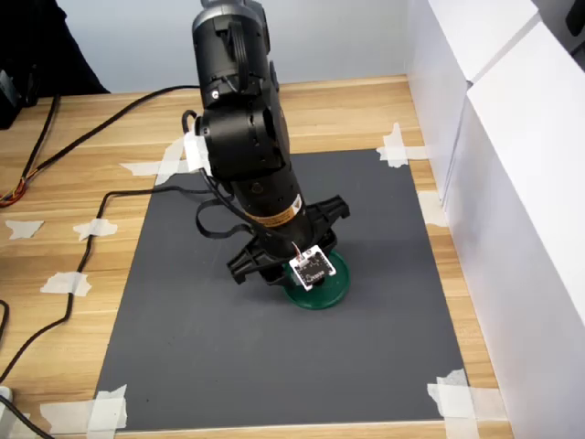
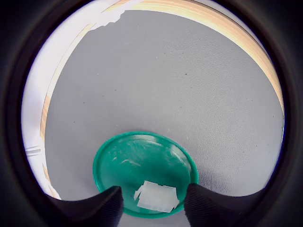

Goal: Grasp a white terminal and put it on the green lid.

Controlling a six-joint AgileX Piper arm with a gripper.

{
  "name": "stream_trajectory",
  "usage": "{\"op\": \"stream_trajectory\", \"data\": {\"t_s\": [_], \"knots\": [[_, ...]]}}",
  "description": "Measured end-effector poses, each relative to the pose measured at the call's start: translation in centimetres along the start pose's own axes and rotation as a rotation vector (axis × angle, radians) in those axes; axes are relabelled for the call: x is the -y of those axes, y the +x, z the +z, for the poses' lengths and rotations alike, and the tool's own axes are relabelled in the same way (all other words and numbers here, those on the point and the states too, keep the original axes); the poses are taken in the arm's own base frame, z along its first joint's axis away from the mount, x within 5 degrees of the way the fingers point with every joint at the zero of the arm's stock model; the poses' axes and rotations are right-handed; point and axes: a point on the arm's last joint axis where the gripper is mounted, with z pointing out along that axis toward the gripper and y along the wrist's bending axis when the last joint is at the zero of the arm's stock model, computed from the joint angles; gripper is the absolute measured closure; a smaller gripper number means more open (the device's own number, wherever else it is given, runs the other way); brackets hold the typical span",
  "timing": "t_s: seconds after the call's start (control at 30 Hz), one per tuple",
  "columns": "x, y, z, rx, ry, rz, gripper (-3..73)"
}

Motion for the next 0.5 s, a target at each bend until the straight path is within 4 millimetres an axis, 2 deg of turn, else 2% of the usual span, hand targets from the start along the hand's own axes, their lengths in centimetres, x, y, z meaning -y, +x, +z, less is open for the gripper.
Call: {"op": "stream_trajectory", "data": {"t_s": [0.1,0.23,0.5], "knots": [[0.0,0.0,0.0,-0.002,0.003,0.016,7.2],[0.0,0.0,-0.6,0.012,0.015,0.018,6.1],[-0.8,0.7,-5.0,0.129,0.065,0.021,5.9]]}}
